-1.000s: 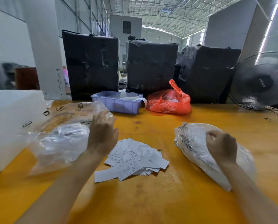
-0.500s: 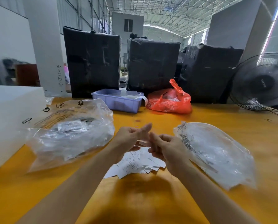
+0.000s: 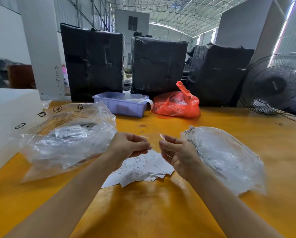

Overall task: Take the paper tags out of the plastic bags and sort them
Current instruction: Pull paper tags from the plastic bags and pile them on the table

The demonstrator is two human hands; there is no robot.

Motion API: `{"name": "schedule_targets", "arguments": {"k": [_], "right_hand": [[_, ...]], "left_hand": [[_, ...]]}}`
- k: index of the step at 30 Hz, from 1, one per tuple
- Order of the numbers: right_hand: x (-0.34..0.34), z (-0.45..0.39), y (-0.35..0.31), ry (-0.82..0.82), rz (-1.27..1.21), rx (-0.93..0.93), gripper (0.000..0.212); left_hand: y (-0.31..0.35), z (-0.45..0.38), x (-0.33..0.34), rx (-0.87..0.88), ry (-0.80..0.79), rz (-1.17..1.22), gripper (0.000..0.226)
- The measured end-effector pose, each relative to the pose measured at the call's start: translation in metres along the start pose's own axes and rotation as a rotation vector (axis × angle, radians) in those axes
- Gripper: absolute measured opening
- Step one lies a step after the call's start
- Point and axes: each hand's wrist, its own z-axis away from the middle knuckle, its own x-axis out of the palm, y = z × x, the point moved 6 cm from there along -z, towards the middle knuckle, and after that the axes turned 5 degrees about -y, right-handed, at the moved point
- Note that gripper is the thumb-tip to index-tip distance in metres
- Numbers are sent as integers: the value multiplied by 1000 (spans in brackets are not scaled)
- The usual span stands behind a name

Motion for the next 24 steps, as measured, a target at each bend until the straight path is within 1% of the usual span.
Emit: {"name": "schedule_targets", "arguments": {"k": [2, 6, 9, 11, 13, 14, 15, 17, 18, 19, 20, 21, 24], "right_hand": [[0, -1, 1, -23, -4, 1, 33], [1, -1, 3, -47, -4, 26, 13], [3, -1, 6, -49, -15, 44, 11], [6, 1, 8, -73, -7, 50, 11], [10, 3, 10, -107, 86, 41, 8], [12, 4, 8, -98, 188, 2, 7], [11, 4, 5, -60, 341, -76, 6], [6, 5, -9, 72, 795, -314, 6], [7, 7, -15, 110, 1046, -416, 7], [8, 7, -17, 112, 1254, -466, 11], [7, 5, -17, 86, 1400, -458, 16], [4, 2, -14, 45, 1477, -405, 22], [-5, -4, -2, -64, 1509, -177, 50]], "left_hand": [[0, 0, -1, 3, 14, 15, 16], [1, 0, -3, -7, 36, 96, 13], [-2, -1, -3, -33, 60, 228, 11], [-3, -2, -2, -51, 80, 312, 16], [-3, -3, -1, -57, 98, 391, 21], [-3, -4, -2, -51, 110, 422, 21], [-2, -4, -3, -37, 126, 444, 19], [2, -3, -9, 3, 163, 473, 14], [2, -3, -13, 18, 183, 475, 12], [2, -2, -17, 27, 202, 470, 11], [2, -2, -20, 31, 217, 459, 10], [1, -2, -22, 34, 228, 437, 10], [-3, -3, -24, 44, 259, 292, 8]]}}
